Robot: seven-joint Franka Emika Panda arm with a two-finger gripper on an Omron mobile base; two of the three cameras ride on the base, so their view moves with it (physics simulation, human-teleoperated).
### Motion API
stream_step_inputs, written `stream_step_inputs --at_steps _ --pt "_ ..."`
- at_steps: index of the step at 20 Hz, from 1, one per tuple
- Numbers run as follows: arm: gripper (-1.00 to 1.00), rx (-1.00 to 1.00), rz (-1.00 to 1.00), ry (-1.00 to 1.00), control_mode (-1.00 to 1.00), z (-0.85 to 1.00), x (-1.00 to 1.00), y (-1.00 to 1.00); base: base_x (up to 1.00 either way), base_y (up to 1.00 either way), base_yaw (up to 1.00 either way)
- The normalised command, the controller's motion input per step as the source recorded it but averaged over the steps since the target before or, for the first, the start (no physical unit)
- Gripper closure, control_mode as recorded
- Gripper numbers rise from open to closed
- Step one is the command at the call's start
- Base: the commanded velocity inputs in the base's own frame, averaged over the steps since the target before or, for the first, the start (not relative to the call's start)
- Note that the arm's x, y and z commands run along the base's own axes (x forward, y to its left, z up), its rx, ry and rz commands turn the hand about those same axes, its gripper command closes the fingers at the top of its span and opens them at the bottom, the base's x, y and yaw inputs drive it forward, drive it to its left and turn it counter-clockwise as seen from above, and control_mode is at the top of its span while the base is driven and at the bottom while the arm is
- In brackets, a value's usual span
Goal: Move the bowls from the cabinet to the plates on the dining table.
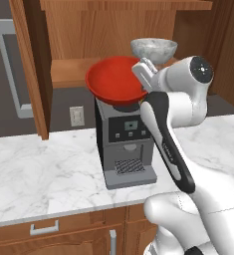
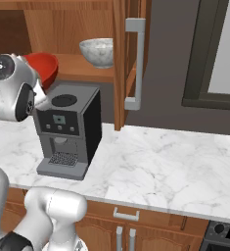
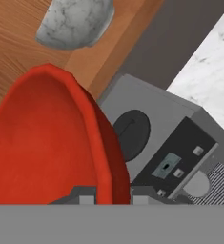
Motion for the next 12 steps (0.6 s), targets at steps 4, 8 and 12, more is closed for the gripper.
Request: stream_step_inputs --at_steps 4,8,12 --pt "1.00 0.00 0.00 0.00 -1.00 -0.13 -0.62 0.11 0.00 0.00 0.00" --pt "1.00 0.00 0.00 0.02 -1.00 -0.10 -0.62 0.16 0.00 0.00 0.00" --pt "1.00 -0.01 0.00 0.00 -1.00 -0.17 -0.62 0.17 0.00 0.00 0.00"
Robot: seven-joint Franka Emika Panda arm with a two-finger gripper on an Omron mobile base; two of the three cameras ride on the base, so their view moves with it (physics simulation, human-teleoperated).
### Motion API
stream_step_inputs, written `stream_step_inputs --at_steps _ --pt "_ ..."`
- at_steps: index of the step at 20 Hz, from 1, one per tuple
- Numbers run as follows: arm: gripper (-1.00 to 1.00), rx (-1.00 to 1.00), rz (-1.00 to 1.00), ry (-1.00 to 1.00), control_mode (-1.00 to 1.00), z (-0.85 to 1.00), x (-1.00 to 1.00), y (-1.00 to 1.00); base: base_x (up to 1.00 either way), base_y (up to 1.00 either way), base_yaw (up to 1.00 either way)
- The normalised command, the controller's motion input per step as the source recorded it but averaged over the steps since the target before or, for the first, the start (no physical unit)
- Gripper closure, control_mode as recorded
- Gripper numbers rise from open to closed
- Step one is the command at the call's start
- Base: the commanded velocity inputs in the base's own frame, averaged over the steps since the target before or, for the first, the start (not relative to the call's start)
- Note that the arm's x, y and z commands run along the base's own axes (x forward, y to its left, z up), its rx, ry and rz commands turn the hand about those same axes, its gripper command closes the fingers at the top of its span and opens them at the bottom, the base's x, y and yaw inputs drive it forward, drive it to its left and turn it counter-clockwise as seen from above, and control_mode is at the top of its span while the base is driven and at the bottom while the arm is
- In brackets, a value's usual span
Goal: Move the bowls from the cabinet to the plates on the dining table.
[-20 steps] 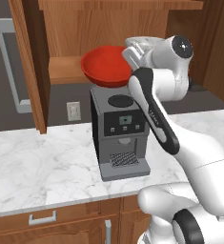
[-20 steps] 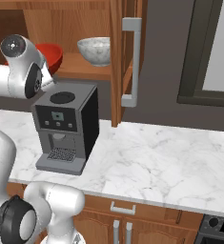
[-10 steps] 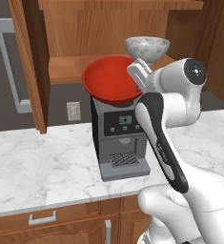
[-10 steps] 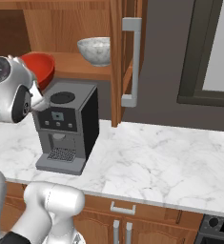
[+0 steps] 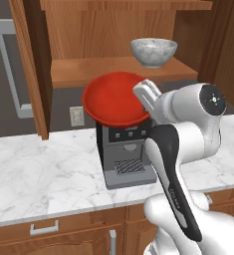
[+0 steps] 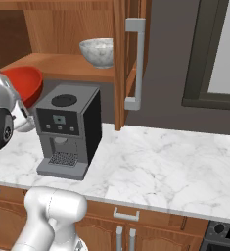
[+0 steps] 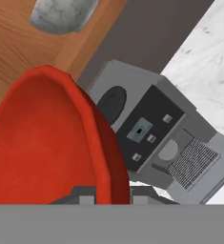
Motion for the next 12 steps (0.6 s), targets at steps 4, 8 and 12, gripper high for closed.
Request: stream_step_inputs --at_steps 4,8,12 --pt "1.00 -0.01 0.00 0.05 -1.00 -0.13 -0.62 0.17 0.00 0.00 0.00" --pt "1.00 0.00 0.00 0.09 -1.00 -0.15 -0.58 0.17 0.00 0.00 0.00" --pt "1.00 0.00 0.00 0.09 -1.00 -0.20 -0.58 0.18 0.00 0.00 0.00"
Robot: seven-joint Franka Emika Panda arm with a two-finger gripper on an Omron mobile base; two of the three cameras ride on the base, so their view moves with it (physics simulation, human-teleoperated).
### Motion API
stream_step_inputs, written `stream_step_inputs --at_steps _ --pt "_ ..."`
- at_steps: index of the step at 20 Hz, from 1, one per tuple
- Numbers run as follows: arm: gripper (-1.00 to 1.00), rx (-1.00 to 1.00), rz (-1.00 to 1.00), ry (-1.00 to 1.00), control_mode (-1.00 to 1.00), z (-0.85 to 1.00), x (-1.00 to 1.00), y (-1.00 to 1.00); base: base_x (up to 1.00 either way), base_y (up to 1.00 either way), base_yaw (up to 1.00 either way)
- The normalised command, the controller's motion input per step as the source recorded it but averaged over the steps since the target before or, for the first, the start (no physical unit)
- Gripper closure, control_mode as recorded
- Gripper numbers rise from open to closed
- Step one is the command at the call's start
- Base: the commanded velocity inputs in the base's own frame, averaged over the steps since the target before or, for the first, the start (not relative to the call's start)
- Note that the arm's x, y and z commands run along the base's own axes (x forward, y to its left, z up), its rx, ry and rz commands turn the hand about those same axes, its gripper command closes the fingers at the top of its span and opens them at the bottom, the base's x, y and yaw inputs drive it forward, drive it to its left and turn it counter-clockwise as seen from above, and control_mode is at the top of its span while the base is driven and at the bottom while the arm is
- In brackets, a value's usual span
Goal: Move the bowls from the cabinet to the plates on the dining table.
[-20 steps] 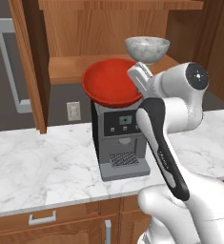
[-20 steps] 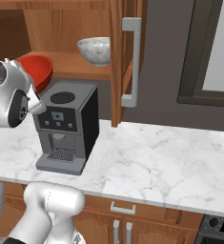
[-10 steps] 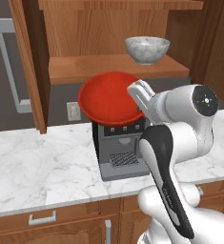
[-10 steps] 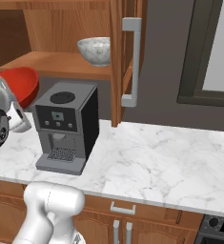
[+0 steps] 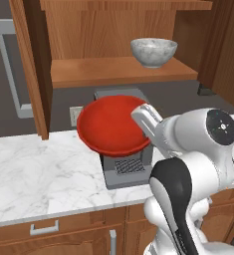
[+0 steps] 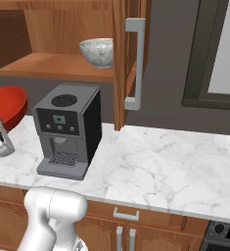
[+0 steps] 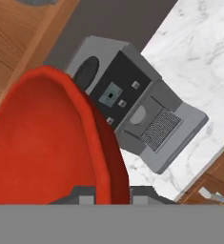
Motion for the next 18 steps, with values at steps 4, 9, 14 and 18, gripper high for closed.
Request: stream_step_inputs --at_steps 4,9,14,18 --pt "1.00 0.00 0.00 0.07 -1.00 -0.21 -0.57 0.19 0.00 0.00 0.00" --pt "1.00 0.00 0.00 0.07 -1.00 -0.20 -0.46 0.18 0.00 0.00 0.00" --pt "1.00 0.00 -0.01 0.04 -1.00 -0.29 -0.13 0.17 0.00 0.00 0.00" --pt "1.00 0.00 -0.01 0.00 -1.00 -0.42 0.01 0.15 0.00 0.00 0.00"
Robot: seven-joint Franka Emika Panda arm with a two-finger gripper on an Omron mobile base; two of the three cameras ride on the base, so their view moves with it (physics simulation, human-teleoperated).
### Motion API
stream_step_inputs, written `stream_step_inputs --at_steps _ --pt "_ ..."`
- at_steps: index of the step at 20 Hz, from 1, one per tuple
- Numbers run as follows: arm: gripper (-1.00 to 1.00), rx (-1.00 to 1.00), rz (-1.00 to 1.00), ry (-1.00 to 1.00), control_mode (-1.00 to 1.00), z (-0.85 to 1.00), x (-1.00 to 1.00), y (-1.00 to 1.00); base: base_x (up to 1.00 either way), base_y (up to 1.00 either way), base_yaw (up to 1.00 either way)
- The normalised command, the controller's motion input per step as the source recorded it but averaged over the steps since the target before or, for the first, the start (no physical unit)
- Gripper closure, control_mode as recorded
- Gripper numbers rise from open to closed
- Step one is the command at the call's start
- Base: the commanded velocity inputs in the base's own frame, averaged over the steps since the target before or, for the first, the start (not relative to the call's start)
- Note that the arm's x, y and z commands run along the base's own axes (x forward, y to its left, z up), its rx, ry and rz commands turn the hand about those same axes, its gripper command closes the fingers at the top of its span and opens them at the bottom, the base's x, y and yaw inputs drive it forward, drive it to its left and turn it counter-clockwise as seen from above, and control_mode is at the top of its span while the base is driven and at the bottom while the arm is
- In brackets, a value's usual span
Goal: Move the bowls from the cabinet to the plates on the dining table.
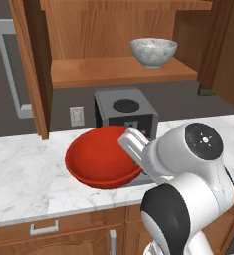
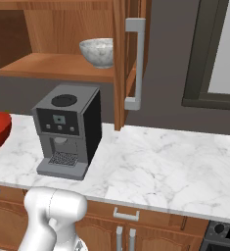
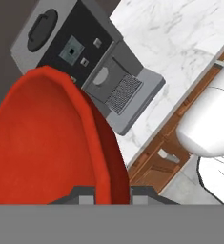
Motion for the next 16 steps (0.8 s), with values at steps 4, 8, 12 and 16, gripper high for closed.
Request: stream_step_inputs --at_steps 4,8,12,16 --pt "1.00 0.00 -0.01 0.00 -1.00 -0.49 0.03 0.13 0.00 0.00 0.00" --pt "1.00 0.00 0.00 -0.01 -1.00 -0.26 -0.02 0.06 0.00 0.00 0.00" --pt "1.00 0.00 0.00 -0.08 -1.00 0.00 -0.23 0.03 0.00 0.00 0.00" --pt "1.00 0.00 0.00 -0.07 -1.00 0.03 -0.28 0.01 0.00 0.00 0.00"
